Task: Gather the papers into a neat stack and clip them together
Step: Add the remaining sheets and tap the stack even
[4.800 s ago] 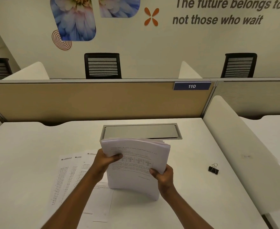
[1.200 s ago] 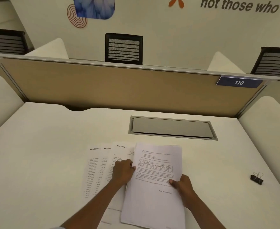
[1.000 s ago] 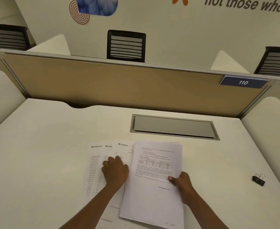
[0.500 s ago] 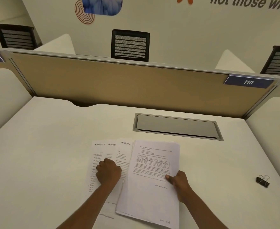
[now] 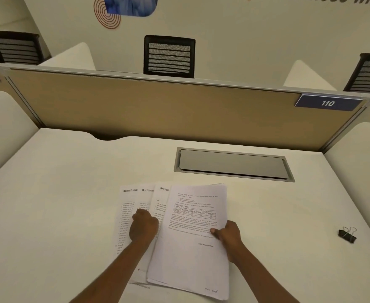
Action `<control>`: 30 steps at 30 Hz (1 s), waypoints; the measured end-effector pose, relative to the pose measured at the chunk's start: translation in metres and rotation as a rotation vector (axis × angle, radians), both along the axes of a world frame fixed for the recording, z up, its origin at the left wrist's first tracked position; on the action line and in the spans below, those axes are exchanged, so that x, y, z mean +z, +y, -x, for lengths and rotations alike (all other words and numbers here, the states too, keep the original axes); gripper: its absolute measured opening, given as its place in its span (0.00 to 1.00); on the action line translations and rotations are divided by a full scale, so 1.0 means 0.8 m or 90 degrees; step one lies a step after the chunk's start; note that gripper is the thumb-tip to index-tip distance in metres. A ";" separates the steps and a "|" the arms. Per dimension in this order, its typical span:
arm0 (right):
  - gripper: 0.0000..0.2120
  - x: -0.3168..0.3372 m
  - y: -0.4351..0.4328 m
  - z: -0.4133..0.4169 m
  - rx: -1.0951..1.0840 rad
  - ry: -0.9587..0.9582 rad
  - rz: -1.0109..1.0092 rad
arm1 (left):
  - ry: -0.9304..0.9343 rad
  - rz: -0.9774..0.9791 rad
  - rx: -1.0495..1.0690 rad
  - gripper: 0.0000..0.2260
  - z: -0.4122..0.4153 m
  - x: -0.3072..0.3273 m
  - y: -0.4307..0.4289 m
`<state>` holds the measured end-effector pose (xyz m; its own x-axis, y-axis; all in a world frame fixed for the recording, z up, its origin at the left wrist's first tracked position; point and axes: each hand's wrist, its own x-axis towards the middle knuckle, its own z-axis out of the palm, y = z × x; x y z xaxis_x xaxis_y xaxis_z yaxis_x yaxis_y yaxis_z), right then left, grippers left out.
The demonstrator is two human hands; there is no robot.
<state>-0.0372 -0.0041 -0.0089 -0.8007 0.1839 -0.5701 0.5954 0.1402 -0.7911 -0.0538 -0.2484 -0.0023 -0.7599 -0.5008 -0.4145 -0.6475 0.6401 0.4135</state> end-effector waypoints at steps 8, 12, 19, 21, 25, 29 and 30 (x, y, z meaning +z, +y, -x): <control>0.11 0.009 -0.025 -0.006 0.075 0.039 -0.206 | -0.014 0.070 0.006 0.14 -0.003 0.005 0.004; 0.11 -0.001 -0.032 -0.005 0.076 0.042 -0.256 | -0.009 -0.015 0.046 0.16 0.003 0.006 0.001; 0.09 0.013 -0.035 -0.005 0.075 0.028 -0.229 | 0.046 -0.220 0.108 0.14 0.007 0.003 -0.013; 0.08 0.014 -0.037 -0.007 0.067 0.032 -0.207 | 0.050 -0.248 0.090 0.09 0.005 0.005 -0.010; 0.09 0.017 -0.041 -0.006 0.042 0.026 -0.157 | 0.040 -0.223 0.031 0.08 0.001 0.013 -0.004; 0.08 0.018 -0.044 -0.003 0.020 0.011 -0.117 | 0.024 -0.241 0.018 0.12 0.002 0.010 -0.007; 0.08 0.018 -0.045 -0.003 0.017 0.014 -0.110 | 0.026 -0.257 0.019 0.13 0.002 0.008 -0.009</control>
